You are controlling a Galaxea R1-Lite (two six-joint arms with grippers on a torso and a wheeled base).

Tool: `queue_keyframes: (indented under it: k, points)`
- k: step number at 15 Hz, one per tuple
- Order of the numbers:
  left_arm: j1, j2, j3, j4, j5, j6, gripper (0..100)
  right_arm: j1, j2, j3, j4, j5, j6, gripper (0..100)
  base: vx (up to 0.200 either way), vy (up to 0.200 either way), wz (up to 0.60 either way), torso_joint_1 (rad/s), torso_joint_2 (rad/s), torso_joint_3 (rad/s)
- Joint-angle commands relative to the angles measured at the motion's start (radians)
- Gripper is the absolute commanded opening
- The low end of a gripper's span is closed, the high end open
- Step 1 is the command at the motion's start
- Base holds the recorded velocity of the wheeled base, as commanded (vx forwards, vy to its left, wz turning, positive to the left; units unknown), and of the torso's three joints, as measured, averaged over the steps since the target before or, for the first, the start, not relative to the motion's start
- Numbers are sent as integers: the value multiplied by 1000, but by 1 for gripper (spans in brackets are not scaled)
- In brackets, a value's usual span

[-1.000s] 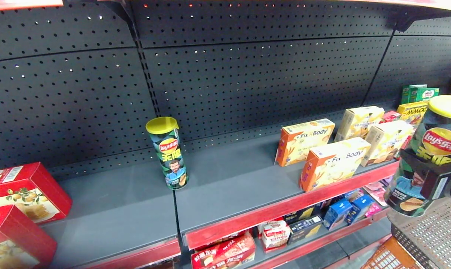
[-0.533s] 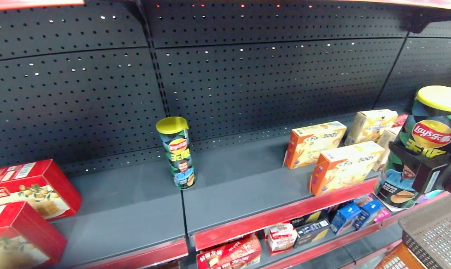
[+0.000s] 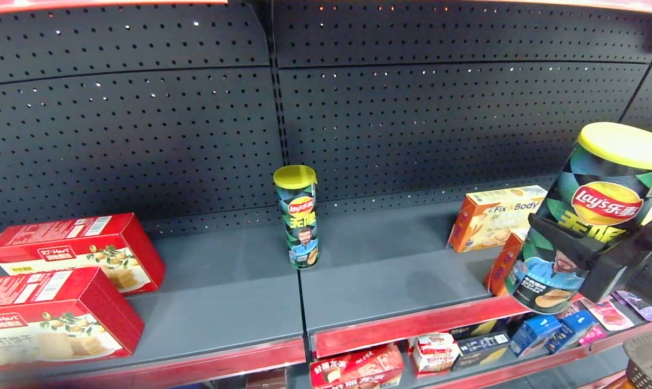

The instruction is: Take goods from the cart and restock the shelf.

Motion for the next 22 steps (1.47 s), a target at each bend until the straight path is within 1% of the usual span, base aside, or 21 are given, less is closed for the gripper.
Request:
queue_keyframes:
  k: [1,2,5,6,7,8,9,13,18,22]
  points:
    - [1,0,0,0,0,-1,100,32,-1,-11,-5,37,8,0,0,0,0,0,0,0]
    - [1,0,0,0,0,-1,100,29,14,-21,-5,52,14,0,0,0,0,0,0,0]
    - [1,0,0,0,0,-1,100,41,94,-31,-14,81,97,0,0,0,0,0,0,0]
    - [1,0,0,0,0,-1,100,67,140,-45,-79,143,154,0,0,0,0,0,0,0]
    - [1,0,0,0,0,-1,100,79,172,-54,-117,181,157,0,0,0,0,0,0,0]
    - [1,0,0,0,0,-1,100,88,197,-57,-131,192,152,0,0,0,0,0,0,0]
    - [1,0,0,0,0,-1,100,104,209,-54,-131,198,142,0,0,0,0,0,0,0]
    - [1,0,0,0,0,-1,100,98,204,-47,-175,201,123,0,0,0,0,0,0,0]
    - [1,0,0,0,0,-1,100,154,207,-42,-160,195,117,0,0,0,0,0,0,0]
    - [1,0,0,0,0,1,100,139,204,-44,-129,187,117,0,0,0,0,0,0,0]
